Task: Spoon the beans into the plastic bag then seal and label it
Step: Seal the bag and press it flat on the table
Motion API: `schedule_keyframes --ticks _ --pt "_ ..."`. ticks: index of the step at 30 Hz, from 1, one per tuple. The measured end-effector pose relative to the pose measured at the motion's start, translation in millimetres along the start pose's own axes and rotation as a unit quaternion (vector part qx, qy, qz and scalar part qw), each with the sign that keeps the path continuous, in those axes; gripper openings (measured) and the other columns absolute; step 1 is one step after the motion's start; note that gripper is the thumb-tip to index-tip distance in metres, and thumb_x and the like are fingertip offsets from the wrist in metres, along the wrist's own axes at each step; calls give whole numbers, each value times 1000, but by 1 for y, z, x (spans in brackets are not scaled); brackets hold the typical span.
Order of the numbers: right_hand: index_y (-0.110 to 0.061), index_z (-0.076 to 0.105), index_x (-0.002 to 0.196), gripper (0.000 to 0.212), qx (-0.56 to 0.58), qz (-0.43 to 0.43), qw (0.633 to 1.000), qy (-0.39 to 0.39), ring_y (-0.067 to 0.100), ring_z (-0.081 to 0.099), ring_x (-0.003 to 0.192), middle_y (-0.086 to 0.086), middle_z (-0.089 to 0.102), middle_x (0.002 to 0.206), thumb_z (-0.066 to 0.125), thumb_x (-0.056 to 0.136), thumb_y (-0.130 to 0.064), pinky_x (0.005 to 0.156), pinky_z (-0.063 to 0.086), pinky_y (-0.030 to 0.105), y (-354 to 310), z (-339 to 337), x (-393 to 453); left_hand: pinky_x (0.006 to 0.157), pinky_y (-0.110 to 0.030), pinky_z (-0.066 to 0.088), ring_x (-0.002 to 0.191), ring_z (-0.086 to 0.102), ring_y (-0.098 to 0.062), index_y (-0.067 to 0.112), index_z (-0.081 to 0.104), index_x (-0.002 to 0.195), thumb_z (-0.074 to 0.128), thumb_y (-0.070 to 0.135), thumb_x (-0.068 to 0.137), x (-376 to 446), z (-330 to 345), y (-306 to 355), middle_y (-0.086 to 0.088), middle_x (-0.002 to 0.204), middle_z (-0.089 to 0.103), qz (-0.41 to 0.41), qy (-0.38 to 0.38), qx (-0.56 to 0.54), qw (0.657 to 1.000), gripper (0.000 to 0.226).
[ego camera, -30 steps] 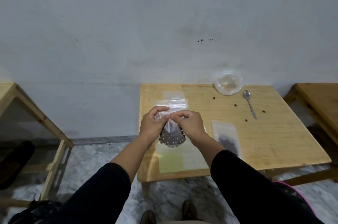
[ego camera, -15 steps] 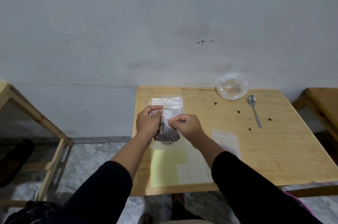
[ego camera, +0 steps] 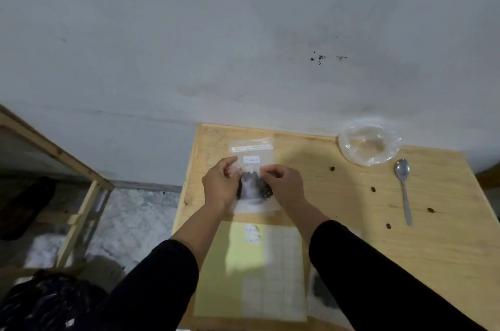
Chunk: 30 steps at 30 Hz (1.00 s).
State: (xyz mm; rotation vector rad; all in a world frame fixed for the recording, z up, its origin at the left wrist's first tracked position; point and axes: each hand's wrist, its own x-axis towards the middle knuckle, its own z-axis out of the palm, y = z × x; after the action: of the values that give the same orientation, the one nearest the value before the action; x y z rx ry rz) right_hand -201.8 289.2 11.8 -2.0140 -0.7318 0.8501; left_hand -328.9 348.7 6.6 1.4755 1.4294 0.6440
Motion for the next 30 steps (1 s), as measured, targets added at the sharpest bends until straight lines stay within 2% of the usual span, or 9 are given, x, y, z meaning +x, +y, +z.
schedule_keyframes --ticks 4,7,11,13,15,18,21,27,30 --pt "-16 72 92 12 -51 -11 999 -16 8 58 78 -5 66 82 68 80 -17 75 41 19 10 9 13 72 2 29 85 55 -7 15 62 120 59 12 90 11 8 -8 -6 102 68 -1 4 44 999 30" --pt "-15 71 94 14 -105 -30 994 -15 8 56 85 0 68 94 66 81 -18 74 34 13 15 12 16 76 8 27 86 56 -7 9 62 120 56 10 92 14 11 -12 -10 111 67 5 1 79 997 29" --pt "-9 68 98 18 -162 -69 984 11 16 53 95 10 57 109 64 82 -16 75 27 7 21 17 15 78 13 20 108 58 -15 4 59 124 55 9 92 12 14 -15 -11 124 61 24 -10 138 990 32" --pt "-5 66 104 22 -198 -98 975 16 20 52 102 14 50 118 60 86 -16 82 33 12 23 20 11 82 16 12 121 51 -15 2 55 128 52 11 94 10 14 -17 -8 138 51 49 -22 183 982 35" --pt "-1 67 106 24 -249 -133 959 23 28 50 111 18 48 126 57 88 -13 92 38 25 26 22 6 95 5 12 130 44 -16 5 55 129 49 16 95 9 12 -19 -6 145 42 80 -37 227 970 36" --pt "1 71 91 21 -288 -181 939 40 36 61 96 19 64 105 55 82 -11 80 54 37 26 26 -2 109 -15 17 135 36 -16 9 49 134 43 22 97 6 9 -21 -5 145 43 108 -73 285 950 39" --pt "-2 68 80 32 -364 -210 907 15 34 66 79 15 68 84 42 77 -20 67 58 34 20 24 -9 111 -20 19 136 32 -17 9 43 137 37 24 98 0 4 -19 -6 144 42 132 -100 325 931 43" --pt "0 68 83 44 -471 -240 849 -6 29 62 86 13 67 83 34 76 -26 81 54 33 9 9 -38 110 -23 22 133 31 -19 5 32 141 34 22 99 -21 -16 2 -9 143 38 220 -108 359 901 45" --pt "5 65 92 32 -449 -233 862 42 30 55 97 16 67 90 52 78 -21 83 55 36 2 -3 -61 111 -23 20 135 30 -20 4 32 142 36 20 99 -33 -24 15 -11 144 38 258 -99 349 895 46"
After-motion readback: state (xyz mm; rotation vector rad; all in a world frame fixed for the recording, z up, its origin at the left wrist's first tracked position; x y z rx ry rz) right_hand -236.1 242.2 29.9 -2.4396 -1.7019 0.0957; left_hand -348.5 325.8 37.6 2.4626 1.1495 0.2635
